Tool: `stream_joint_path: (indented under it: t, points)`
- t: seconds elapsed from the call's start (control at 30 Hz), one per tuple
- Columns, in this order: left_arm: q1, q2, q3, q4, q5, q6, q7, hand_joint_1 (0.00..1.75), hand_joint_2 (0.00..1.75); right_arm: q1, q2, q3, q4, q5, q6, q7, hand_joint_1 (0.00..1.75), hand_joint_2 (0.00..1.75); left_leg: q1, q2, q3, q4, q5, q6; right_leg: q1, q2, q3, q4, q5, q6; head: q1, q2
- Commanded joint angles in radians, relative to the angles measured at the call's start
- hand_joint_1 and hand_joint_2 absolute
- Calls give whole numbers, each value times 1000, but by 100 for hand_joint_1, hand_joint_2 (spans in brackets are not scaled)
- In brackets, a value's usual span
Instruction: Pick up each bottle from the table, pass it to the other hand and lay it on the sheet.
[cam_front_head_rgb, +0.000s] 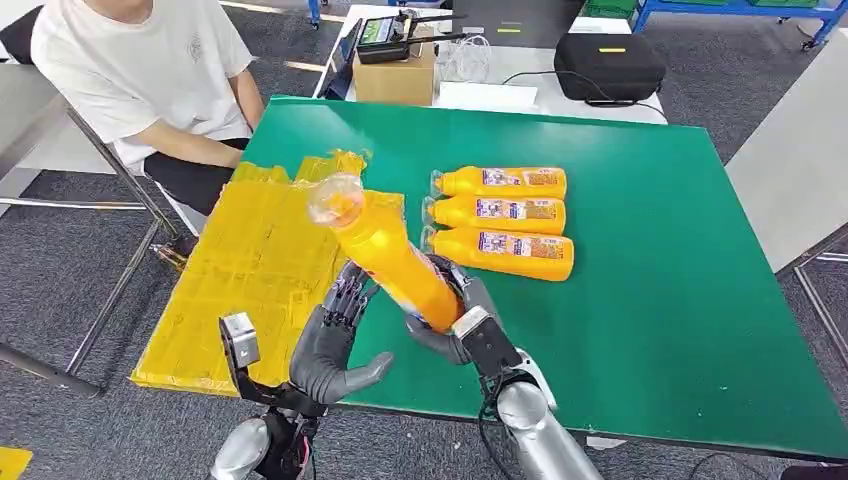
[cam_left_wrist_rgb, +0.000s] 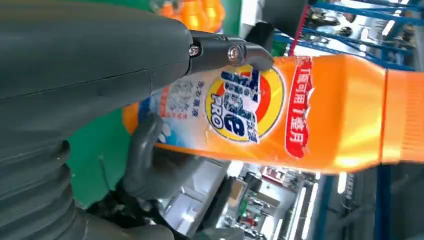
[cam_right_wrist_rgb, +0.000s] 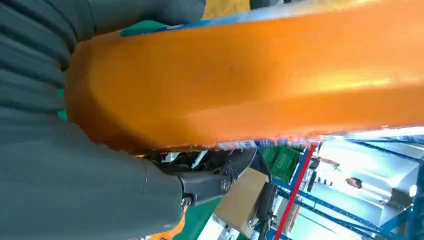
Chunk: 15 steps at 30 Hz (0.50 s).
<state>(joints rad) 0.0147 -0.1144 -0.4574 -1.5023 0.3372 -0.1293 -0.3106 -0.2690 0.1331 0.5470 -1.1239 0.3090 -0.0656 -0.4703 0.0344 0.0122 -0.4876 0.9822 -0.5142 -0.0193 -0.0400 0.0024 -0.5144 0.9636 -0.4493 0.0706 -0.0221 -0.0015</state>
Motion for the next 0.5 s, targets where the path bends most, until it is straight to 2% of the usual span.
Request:
stream_joint_path:
  t: [0.03, 0.17, 0.27, 0.33, 0.5]
  points:
    - [-63, 8, -43, 36, 26, 61, 22, 0, 175, -62, 26, 179, 145, 85, -51, -40, 175, 175, 0, 0, 2, -2, 0, 2, 1, 1, 2, -2, 0, -4, 0, 0]
    - [-74, 31, -81, 20, -18, 116, 17, 0, 175, -95, 32, 276, 213, 155, -128, -20, 175, 175, 0, 0, 2, -2, 0, 2, 1, 1, 0, -2, 0, -4, 0, 0]
    - [-79, 24, -67, 34, -13, 144, 26, 0, 175, -96, 31, 290, 207, 171, -142, -20, 175, 175, 0, -1, 1, -2, 0, 3, 1, 0, 1, -2, 0, -4, 0, 0]
    - [-84, 13, -51, 64, 15, 188, 82, 0, 175, -96, 24, 311, 195, 201, -168, 14, 175, 175, 0, 0, 0, -1, 0, 2, 0, 0, -1, -1, 0, -2, 0, 0]
    - [-88, 17, -49, 71, 16, 188, 83, 0, 175, -93, 23, 315, 194, 202, -168, 17, 175, 175, 0, -1, 1, -2, 0, 2, 0, -1, 0, -1, 0, -3, 0, 0]
